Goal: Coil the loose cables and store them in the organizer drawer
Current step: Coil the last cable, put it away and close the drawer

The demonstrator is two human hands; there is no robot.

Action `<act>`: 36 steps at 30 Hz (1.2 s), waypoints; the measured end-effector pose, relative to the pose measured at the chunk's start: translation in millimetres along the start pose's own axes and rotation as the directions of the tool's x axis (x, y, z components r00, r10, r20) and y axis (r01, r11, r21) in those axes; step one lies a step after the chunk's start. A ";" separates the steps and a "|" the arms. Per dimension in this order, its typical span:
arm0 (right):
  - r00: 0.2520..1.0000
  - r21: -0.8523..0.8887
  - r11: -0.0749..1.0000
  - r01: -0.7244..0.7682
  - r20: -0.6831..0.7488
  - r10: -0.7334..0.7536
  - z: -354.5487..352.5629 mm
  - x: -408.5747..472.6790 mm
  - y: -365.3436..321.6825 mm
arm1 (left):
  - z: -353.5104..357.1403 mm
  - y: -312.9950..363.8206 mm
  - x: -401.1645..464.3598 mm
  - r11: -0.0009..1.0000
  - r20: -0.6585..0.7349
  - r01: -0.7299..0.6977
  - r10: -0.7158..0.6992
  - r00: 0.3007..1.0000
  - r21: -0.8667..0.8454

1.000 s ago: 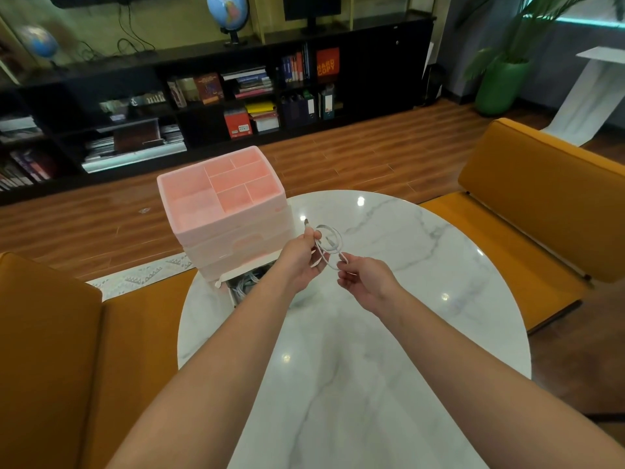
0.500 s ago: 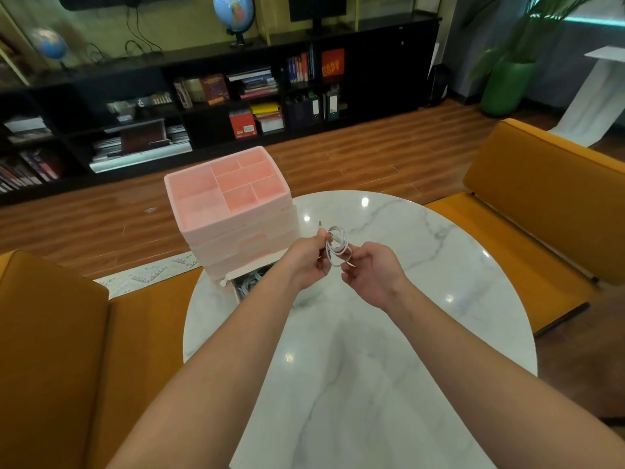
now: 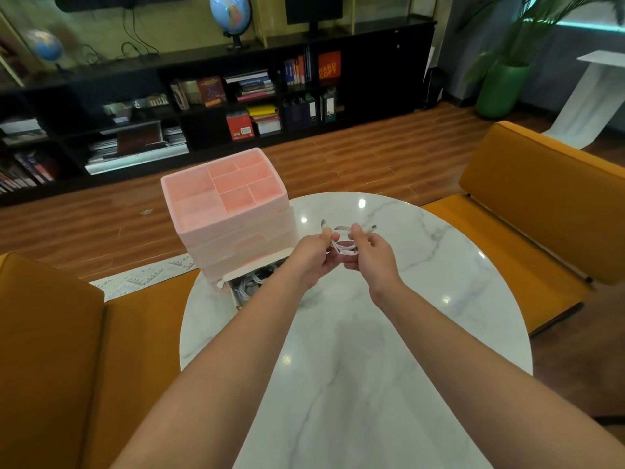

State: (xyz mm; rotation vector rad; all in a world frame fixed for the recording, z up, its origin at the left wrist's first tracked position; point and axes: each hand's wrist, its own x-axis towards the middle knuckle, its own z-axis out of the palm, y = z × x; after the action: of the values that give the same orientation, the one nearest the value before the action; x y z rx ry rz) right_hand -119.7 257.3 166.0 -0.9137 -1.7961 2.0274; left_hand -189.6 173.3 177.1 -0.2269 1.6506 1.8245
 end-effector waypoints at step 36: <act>0.957 -0.058 0.993 -0.102 0.265 0.114 -29.8 8.8 10.6 | -14.9 -8.1 2.0 0.872 0.063 -0.227 0.222 0.973 0.434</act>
State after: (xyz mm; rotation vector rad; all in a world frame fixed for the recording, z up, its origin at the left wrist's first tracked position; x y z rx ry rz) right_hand -105.9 283.9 152.6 -0.7963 -1.9747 2.2829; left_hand -191.0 160.0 166.5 0.1825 2.0994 1.5475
